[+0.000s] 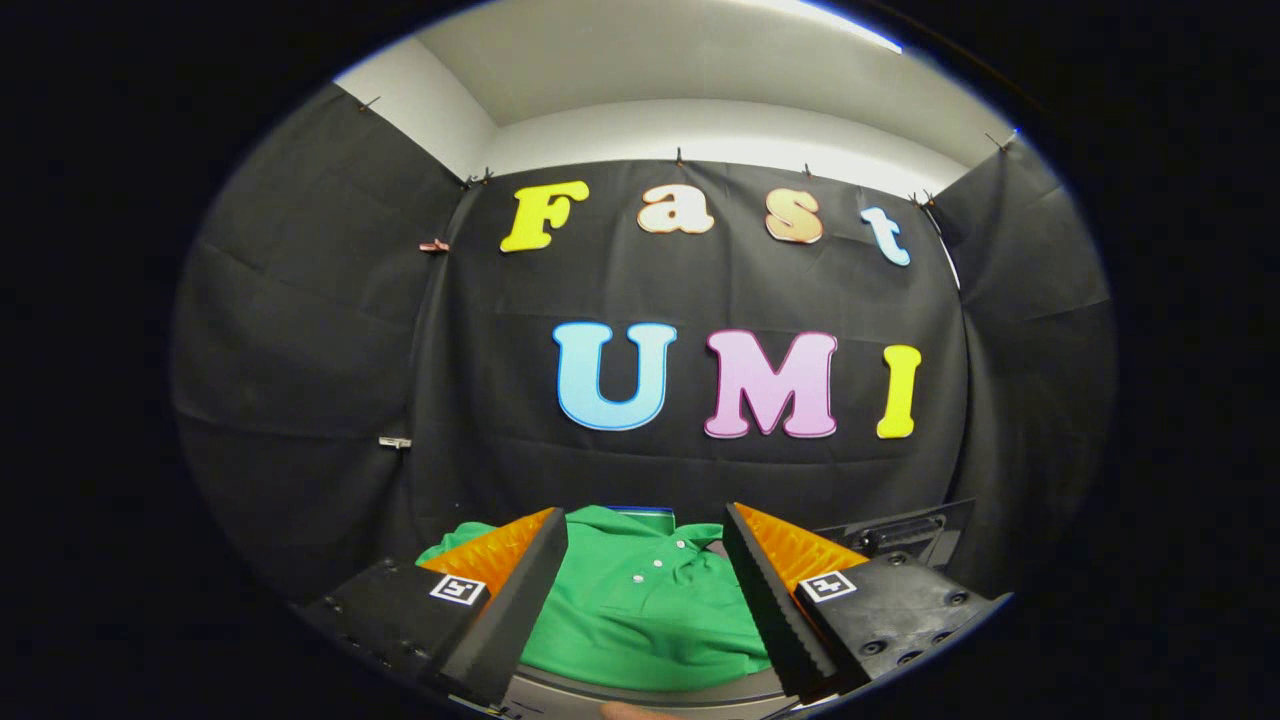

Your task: Put the clothes into the washing machine and then close the washing machine lid.

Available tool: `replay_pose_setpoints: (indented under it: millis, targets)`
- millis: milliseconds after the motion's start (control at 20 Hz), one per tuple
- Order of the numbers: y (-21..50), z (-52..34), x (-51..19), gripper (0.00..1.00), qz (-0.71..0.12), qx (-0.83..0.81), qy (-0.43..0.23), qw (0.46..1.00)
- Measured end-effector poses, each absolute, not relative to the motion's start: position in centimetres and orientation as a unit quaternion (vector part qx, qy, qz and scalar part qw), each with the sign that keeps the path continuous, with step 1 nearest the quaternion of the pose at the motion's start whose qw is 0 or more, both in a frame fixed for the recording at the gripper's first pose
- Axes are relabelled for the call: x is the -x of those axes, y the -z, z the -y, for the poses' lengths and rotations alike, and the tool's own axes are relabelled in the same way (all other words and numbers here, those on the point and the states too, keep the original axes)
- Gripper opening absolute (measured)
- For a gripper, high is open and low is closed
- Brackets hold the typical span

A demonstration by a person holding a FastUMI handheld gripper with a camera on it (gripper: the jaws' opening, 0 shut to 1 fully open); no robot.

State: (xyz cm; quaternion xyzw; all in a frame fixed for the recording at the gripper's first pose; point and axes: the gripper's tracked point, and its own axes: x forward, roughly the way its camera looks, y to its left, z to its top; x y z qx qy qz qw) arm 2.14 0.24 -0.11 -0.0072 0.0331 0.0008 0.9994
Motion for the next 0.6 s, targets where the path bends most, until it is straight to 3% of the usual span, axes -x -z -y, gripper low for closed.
replay_pose_setpoints:
  millis: [350, 600]
  targets:
    - [1.1, 0.1, -6.4, 0.98, -0.093, -0.006, 0.005, 0.996]
    - [6.6, 0.4, -9.9, 0.98, -0.230, -0.005, 0.020, 0.973]
